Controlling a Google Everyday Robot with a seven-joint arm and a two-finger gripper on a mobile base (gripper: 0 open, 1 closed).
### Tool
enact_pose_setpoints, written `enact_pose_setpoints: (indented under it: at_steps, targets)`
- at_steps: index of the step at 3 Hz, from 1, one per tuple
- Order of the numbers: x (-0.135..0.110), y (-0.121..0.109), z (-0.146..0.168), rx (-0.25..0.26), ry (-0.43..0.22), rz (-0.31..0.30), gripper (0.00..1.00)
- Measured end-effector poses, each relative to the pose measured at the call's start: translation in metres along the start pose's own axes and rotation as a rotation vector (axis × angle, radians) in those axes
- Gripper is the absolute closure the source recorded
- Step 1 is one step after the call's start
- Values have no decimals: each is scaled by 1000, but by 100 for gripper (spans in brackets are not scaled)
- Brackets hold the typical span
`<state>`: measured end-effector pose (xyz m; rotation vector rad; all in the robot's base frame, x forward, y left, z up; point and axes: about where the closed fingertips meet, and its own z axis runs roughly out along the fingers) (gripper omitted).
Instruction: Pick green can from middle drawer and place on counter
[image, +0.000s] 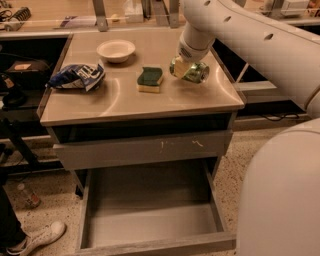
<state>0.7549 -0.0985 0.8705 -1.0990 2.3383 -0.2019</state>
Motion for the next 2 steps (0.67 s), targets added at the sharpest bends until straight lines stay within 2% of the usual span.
enact_pose_setpoints:
  at_steps: [1, 2]
  targets:
    - [0, 0, 0, 0, 0, 0, 0]
    - [0, 0, 0, 0, 0, 0, 0]
